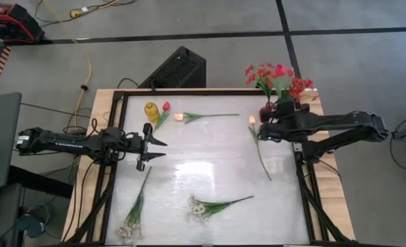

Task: Sort flowers into vase by color
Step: Put the bottom red flower into the red vase

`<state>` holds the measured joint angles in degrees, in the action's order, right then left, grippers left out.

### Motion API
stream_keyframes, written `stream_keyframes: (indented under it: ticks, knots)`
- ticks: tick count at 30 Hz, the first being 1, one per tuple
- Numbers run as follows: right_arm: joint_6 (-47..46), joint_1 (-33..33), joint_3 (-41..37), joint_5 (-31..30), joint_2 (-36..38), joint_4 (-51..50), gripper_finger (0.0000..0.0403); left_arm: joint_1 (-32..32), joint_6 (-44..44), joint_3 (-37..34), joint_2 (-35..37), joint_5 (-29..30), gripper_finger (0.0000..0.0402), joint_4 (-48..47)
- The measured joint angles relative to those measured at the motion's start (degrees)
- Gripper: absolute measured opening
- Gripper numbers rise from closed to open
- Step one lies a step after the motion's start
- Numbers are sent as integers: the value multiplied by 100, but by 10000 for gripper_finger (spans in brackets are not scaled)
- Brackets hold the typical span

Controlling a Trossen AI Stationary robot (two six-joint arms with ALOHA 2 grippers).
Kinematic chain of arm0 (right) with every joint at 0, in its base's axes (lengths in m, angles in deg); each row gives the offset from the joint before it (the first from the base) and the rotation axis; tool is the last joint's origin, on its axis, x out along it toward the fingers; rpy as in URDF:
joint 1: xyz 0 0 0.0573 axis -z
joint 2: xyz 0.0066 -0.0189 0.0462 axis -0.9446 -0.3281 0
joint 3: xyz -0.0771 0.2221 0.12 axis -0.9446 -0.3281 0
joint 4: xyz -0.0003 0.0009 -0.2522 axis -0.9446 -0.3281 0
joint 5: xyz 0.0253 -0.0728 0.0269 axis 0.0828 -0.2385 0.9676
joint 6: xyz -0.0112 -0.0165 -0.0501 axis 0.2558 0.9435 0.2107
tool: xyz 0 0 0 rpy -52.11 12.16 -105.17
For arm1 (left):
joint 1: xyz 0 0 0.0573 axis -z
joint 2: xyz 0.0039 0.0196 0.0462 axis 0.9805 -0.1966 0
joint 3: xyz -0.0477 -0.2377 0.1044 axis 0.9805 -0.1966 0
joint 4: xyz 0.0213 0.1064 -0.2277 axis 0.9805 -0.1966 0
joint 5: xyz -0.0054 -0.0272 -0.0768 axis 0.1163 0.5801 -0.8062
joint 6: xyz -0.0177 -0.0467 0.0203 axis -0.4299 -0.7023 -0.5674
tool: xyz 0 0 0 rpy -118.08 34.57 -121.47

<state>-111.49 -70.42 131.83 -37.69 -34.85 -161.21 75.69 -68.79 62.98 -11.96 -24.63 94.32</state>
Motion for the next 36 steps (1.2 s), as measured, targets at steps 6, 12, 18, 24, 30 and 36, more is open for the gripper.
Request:
stream_keyframes:
  ticks: [6, 12, 18, 24, 30, 36]
  knots:
    - [2045, -208, 13, 1280, 763, 1271, 19, -1, 49, 0, 0, 154, 162, -71]
    - [4199, -250, -404, 2102, 1416, 3467, 19, -1, 79, 0, 0, 216, 162, -86]
    - [5703, 162, -1648, 2623, 1964, 6206, 19, -1, 89, 0, 0, 258, 162, -92]
    - [6318, 565, -2701, 2248, 2184, 8153, 19, -1, 56, 0, 0, 258, 162, -130]
    - [7017, 575, -3152, 1171, 2137, 9072, 19, -1, 64, 0, 0, 267, 162, -286]
    - [7533, 554, -3169, 719, 2136, 9502, 19, -1, 98, 0, 2, 287, 162, -259]
